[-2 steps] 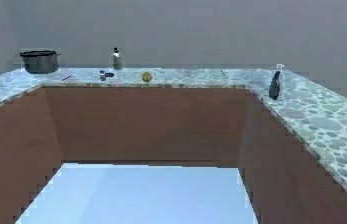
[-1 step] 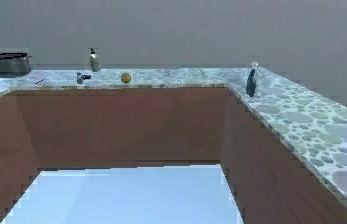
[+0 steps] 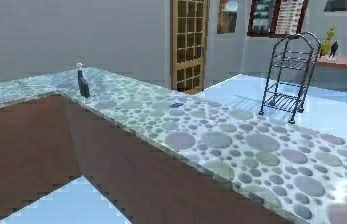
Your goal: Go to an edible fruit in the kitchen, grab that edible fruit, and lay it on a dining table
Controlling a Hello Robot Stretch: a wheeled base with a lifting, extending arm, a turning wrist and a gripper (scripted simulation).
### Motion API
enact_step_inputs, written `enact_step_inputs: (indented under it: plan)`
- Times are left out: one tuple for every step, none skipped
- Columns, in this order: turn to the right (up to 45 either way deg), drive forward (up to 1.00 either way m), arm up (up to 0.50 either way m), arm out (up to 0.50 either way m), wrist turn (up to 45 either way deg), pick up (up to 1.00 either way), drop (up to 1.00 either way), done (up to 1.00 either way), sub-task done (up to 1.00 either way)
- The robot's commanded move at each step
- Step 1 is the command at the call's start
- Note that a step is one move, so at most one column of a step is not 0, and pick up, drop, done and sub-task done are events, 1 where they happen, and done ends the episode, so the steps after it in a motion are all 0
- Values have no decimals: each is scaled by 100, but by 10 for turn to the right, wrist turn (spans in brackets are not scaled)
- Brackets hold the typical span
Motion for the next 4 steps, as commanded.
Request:
enact_step_inputs:
  plan:
    - [390,0,0,0,0,0,0,0,0]
    - [0,35,0,0,0,0,0,0,0]
    - [-450,0,0,0,0,0,0,0,0]
    - [-300,0,0,0,0,0,0,0,0]
